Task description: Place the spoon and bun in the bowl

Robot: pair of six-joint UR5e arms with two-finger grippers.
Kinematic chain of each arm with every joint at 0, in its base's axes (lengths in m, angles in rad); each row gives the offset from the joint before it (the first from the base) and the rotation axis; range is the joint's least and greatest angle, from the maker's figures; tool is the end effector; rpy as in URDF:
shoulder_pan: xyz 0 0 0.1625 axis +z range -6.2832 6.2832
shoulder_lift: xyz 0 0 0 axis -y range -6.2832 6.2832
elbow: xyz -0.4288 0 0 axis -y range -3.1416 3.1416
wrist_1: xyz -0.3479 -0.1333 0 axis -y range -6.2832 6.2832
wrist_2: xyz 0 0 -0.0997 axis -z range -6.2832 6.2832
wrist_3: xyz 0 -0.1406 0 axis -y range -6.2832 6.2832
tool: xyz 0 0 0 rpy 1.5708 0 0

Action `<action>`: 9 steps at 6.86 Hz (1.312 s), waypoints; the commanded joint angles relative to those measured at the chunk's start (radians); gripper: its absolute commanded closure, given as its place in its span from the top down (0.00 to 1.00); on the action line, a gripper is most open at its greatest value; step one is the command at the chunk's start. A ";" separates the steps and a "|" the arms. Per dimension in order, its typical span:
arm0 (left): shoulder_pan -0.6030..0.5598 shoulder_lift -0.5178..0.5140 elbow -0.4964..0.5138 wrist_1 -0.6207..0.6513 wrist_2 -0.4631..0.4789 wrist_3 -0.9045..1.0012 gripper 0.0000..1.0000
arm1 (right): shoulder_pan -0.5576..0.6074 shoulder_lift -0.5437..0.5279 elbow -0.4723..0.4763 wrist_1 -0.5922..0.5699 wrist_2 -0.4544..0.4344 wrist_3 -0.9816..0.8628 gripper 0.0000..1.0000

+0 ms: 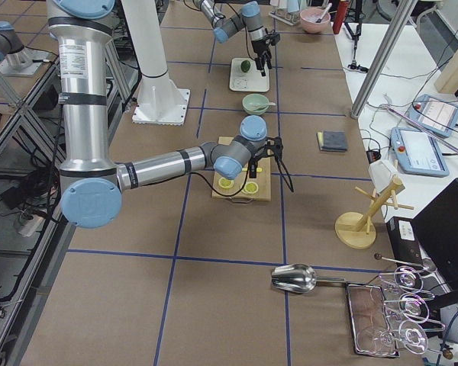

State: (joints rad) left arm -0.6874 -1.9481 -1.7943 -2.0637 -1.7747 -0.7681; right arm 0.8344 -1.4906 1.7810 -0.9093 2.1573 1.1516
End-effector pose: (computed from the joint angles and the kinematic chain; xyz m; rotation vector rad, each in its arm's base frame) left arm 0.4073 -0.4700 0.3391 0.6052 0.9267 0.2148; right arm -0.3087 -0.4232 0.4770 0.1032 -1.0620 0.0961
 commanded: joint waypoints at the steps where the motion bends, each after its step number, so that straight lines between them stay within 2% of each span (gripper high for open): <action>1: -0.017 0.058 -0.034 -0.001 0.000 0.044 0.99 | -0.130 0.039 0.004 -0.044 -0.207 0.086 0.97; 3: -0.017 0.058 -0.031 -0.001 0.003 0.043 0.99 | -0.170 0.126 0.009 -0.220 -0.244 0.085 0.96; 4: -0.015 0.058 -0.031 -0.001 0.003 0.043 0.99 | -0.195 0.130 0.008 -0.232 -0.281 0.085 0.96; 6: -0.017 0.060 -0.031 -0.001 0.003 0.041 0.99 | -0.198 0.119 0.009 -0.232 -0.280 0.085 0.86; 7: -0.017 0.060 -0.031 0.000 0.003 0.041 0.99 | -0.198 0.119 0.009 -0.235 -0.278 0.085 0.73; 8: -0.017 0.061 -0.031 0.000 0.004 0.041 0.99 | -0.198 0.131 0.018 -0.268 -0.274 0.085 0.19; 9: -0.017 0.064 -0.031 0.000 0.004 0.038 0.99 | -0.199 0.133 0.043 -0.302 -0.272 0.085 0.00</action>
State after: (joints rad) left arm -0.7040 -1.8864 -1.8255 -2.0634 -1.7707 -0.7278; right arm 0.6363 -1.3625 1.8021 -1.1749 1.8825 1.2364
